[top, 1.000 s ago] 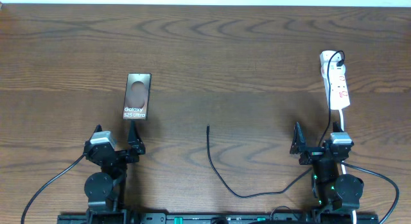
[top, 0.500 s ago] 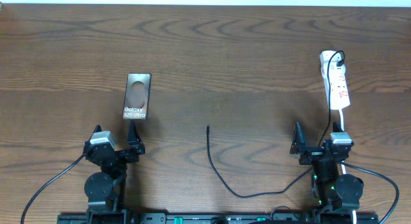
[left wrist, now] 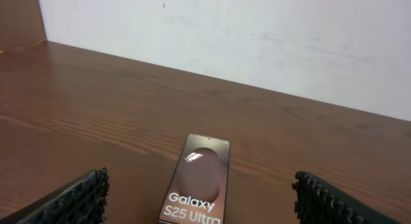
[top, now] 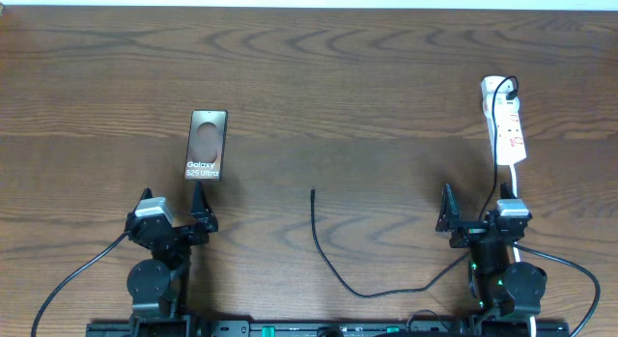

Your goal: Plug charger to phone and switch on socket

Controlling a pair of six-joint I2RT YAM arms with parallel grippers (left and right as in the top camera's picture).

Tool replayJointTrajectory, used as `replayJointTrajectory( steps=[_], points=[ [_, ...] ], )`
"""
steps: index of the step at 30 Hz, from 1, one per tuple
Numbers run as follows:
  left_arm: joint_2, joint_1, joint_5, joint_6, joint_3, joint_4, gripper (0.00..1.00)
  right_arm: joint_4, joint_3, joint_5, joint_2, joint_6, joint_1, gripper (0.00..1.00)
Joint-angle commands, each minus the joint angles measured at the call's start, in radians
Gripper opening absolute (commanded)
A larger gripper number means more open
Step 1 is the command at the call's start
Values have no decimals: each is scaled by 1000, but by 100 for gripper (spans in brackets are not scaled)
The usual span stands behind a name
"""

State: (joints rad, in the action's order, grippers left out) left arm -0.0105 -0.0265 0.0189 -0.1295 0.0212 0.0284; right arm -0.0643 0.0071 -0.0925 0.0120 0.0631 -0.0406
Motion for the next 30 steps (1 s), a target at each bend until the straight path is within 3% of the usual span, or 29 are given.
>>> replayJointTrajectory(
  steps=[1,8,16,22,26,30],
  points=[
    [6,-5,8,14,22,37,90,-6,-1,12,-6,-13,8,99],
    [-103,-5,6,48,187,98,90,-6,-1,11,-6,-13,8,99],
    [-566,-5,28,60,597,208,90,-6,-1,12,-6,-13,8,99],
    [-998,-5,80,101,1070,502,90,-6,-1,12,-6,-13,8,99],
    [-1297,-5,111,172,1419,804,90,-6,-1,12,-6,-13,8,99],
    [-1455,-5,113,171,1550,929,90,-6,-1,12,-6,-13,8,99]
  ],
)
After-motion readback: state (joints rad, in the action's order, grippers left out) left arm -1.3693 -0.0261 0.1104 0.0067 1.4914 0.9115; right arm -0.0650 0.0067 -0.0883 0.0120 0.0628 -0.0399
